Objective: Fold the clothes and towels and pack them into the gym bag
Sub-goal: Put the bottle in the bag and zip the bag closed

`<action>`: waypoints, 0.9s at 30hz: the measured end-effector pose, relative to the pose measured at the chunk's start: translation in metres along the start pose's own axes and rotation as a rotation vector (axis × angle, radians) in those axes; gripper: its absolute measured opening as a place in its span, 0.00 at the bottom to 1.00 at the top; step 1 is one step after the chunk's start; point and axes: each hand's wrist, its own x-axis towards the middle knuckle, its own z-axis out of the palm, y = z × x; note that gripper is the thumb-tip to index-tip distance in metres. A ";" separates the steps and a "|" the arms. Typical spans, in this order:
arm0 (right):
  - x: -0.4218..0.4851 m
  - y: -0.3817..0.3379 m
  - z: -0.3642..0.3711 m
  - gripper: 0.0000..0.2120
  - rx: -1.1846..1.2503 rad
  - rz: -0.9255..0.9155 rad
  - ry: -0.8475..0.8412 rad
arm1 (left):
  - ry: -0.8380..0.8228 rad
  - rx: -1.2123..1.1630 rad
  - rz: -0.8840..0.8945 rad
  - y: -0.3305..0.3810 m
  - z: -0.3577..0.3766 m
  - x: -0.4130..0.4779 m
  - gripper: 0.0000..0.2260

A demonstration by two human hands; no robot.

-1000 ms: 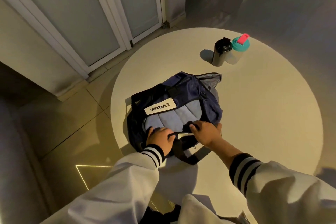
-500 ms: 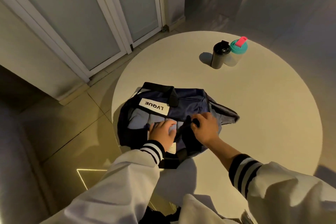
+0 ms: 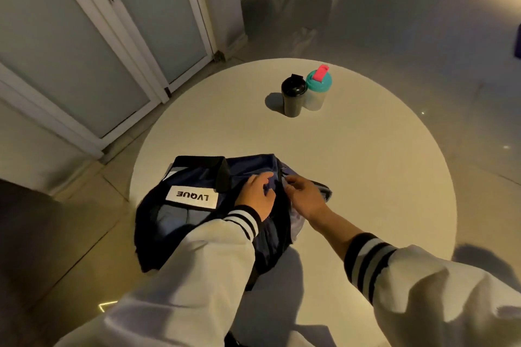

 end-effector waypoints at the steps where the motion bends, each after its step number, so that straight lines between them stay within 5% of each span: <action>1: 0.008 -0.007 -0.011 0.15 0.006 -0.017 0.018 | -0.003 -0.003 -0.011 0.011 0.002 0.016 0.20; 14: 0.216 -0.076 -0.121 0.23 0.115 -0.103 0.032 | 0.140 -0.248 -0.172 0.120 0.009 0.241 0.28; 27: 0.310 -0.097 -0.124 0.25 0.275 -0.154 -0.026 | 0.266 -0.522 -0.223 0.127 0.014 0.353 0.23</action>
